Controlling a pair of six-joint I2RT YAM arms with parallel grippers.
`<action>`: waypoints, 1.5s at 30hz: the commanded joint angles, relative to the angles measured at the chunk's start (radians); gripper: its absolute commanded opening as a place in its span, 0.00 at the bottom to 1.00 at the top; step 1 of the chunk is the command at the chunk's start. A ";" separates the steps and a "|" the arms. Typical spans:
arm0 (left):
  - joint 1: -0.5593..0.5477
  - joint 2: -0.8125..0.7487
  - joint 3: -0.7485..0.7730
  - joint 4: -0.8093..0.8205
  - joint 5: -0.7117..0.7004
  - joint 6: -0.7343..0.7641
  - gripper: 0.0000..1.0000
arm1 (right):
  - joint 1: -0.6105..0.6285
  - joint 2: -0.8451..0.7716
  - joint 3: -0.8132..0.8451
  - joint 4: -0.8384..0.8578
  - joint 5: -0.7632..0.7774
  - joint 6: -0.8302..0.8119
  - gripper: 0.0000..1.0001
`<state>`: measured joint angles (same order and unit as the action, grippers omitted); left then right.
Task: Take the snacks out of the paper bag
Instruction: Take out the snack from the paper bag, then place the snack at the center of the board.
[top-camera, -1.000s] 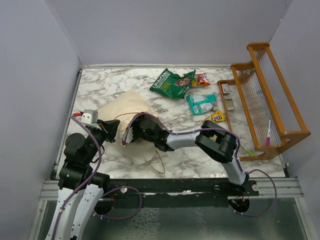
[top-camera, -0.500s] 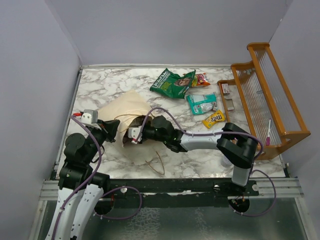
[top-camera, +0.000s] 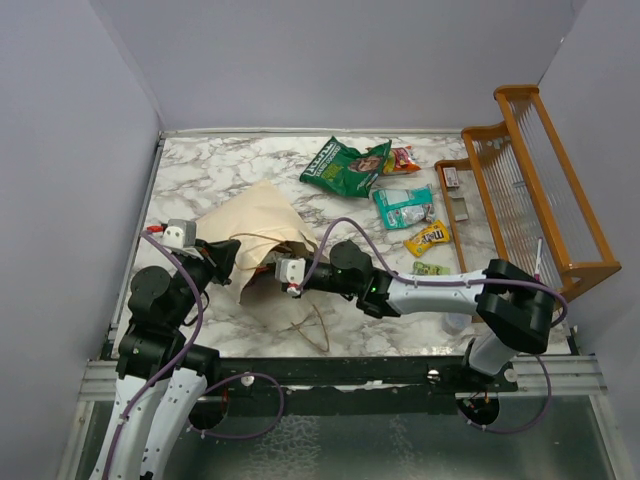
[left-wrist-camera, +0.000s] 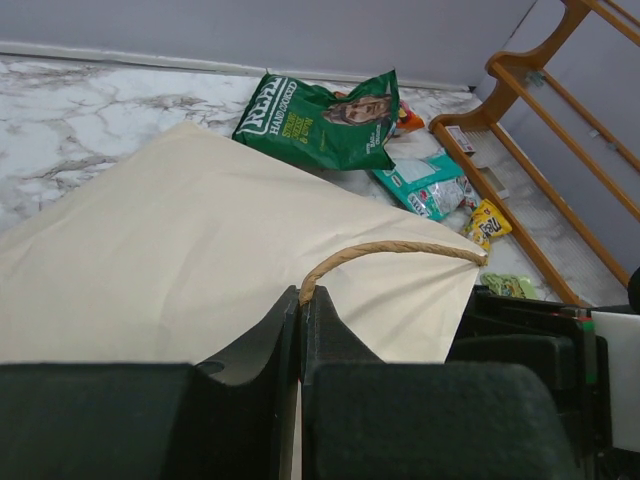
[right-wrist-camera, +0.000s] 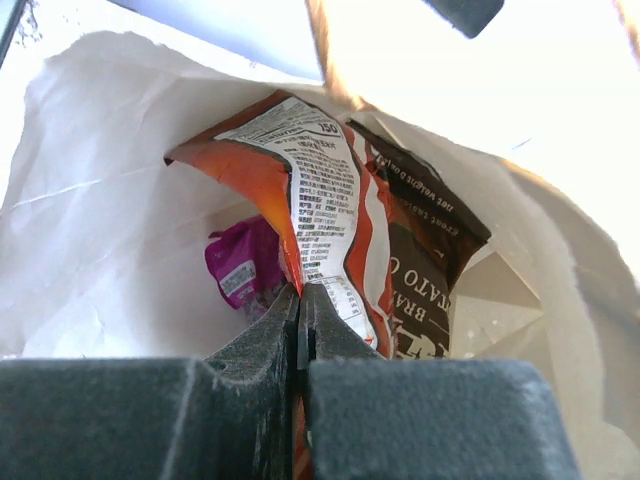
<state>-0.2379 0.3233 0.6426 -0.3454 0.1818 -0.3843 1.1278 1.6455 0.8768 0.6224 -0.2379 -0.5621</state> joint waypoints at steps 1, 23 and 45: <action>-0.001 -0.005 -0.004 0.014 -0.021 -0.003 0.00 | 0.013 -0.073 -0.022 0.060 -0.008 0.035 0.01; 0.000 -0.005 -0.003 0.007 -0.038 -0.004 0.00 | 0.015 -0.353 -0.121 -0.149 -0.156 0.045 0.01; 0.000 0.007 0.001 0.002 -0.052 -0.007 0.00 | 0.014 -0.941 0.076 -0.704 0.625 0.366 0.01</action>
<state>-0.2379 0.3237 0.6426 -0.3462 0.1623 -0.3874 1.1389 0.7143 0.9100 -0.0097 0.0303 -0.2527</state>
